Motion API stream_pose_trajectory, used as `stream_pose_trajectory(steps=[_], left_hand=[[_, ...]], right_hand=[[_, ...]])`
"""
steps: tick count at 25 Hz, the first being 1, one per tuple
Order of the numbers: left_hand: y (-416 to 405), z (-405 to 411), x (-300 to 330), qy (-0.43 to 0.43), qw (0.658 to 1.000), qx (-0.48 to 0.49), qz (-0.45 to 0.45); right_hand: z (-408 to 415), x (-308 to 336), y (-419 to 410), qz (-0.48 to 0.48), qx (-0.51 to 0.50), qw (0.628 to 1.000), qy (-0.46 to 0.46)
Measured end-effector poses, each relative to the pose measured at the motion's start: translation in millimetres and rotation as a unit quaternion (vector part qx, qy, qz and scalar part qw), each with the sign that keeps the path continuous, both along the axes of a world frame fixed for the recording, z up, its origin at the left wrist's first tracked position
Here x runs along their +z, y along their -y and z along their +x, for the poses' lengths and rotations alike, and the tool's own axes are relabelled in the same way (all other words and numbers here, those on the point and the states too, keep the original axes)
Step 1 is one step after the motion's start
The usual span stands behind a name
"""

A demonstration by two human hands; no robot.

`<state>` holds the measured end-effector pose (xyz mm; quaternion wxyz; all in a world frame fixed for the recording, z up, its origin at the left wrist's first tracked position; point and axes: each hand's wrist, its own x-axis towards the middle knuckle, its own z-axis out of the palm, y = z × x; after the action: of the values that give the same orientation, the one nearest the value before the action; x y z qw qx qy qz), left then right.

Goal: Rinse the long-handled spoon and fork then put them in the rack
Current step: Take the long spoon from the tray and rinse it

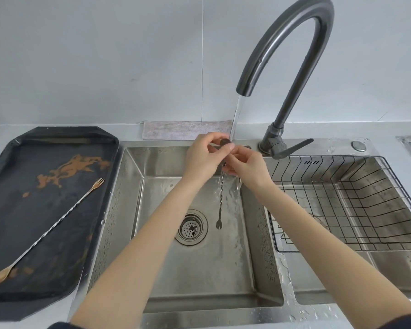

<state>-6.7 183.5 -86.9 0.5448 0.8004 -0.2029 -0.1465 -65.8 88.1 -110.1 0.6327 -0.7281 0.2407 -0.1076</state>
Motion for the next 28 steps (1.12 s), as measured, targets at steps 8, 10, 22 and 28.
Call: stream_pose_trajectory(steps=[8,10,22,28], left_hand=[[7.1,1.5,1.6,0.02,0.998,0.054,-0.035],[4.9,0.4,3.4,0.025,0.998,0.043,-0.035],[6.3,-5.0,4.2,-0.006,0.999,0.013,-0.029],[11.6,-2.6,4.2,0.038,0.999,-0.01,0.001]], right_hand=[[-12.5,-17.0,-7.8,-0.056,0.033,0.996,-0.054],[-16.4,-24.2,-10.3,-0.069,0.048,0.993,-0.088],[-14.0,-24.4,-11.4,-0.057,0.034,0.996,-0.064],[-15.0,-27.0,-10.7,-0.062,0.032,0.994,-0.083]])
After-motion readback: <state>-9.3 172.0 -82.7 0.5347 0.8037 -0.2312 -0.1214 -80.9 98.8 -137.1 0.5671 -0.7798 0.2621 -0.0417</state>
